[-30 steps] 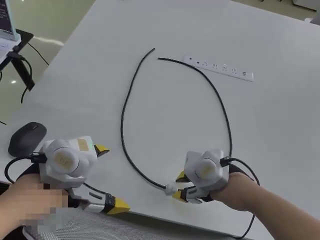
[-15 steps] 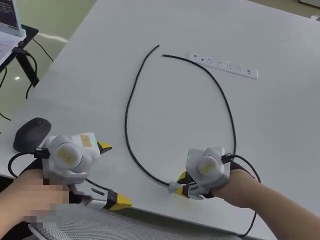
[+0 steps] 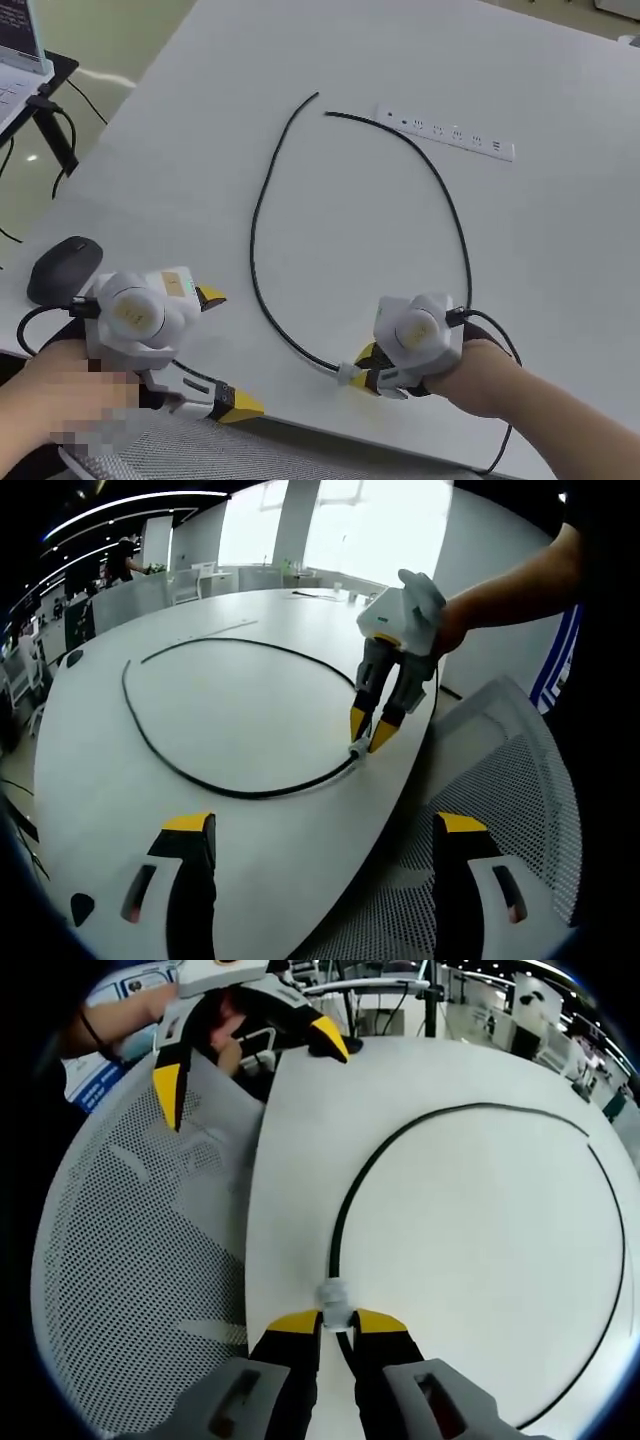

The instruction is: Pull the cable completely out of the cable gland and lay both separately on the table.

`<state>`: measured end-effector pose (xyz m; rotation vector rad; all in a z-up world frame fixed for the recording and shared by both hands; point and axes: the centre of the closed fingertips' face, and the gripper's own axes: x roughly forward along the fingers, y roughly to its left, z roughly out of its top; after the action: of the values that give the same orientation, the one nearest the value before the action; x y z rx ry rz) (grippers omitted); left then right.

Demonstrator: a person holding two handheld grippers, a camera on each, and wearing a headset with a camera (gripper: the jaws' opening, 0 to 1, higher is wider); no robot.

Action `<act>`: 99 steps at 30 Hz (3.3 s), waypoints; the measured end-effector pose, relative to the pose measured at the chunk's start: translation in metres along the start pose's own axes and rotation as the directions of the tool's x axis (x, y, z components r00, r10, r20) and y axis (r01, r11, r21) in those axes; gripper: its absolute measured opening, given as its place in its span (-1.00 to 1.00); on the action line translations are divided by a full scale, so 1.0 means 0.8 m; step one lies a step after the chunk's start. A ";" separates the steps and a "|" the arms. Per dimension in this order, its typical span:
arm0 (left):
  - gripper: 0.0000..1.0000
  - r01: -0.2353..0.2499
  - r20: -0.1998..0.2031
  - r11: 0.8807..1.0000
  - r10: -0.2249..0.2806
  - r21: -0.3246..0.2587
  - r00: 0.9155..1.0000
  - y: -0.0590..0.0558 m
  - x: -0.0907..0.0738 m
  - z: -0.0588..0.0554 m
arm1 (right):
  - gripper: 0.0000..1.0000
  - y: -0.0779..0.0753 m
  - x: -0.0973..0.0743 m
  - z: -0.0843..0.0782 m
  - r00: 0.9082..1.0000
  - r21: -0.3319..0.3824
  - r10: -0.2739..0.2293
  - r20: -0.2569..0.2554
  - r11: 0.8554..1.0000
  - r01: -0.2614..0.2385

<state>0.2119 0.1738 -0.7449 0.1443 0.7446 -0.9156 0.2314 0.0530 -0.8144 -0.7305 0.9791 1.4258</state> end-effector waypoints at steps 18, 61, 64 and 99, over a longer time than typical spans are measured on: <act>0.81 0.010 0.055 0.999 -0.012 0.031 0.998 -0.001 0.001 0.042 | -0.87 0.009 -0.057 0.038 0.999 0.001 -0.006 0.035 1.000 0.006; 0.50 0.136 0.233 0.984 -0.159 0.113 0.959 -0.035 0.001 0.176 | -0.88 0.010 -0.195 0.129 0.988 -0.140 -0.087 0.124 0.985 0.104; 0.39 0.147 0.219 0.978 -0.177 0.145 0.960 -0.040 0.006 0.177 | -0.88 0.011 -0.195 0.129 0.989 -0.154 -0.082 0.121 0.983 0.100; -0.62 0.275 0.268 0.945 -0.315 0.176 0.911 -0.074 0.015 0.203 | -0.87 0.012 -0.202 0.122 0.985 -0.266 -0.102 0.139 0.954 0.137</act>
<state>0.2563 0.0616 -0.6208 0.0115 0.4323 -1.2478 0.2496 0.0661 -0.6269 -0.8778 0.6353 1.4972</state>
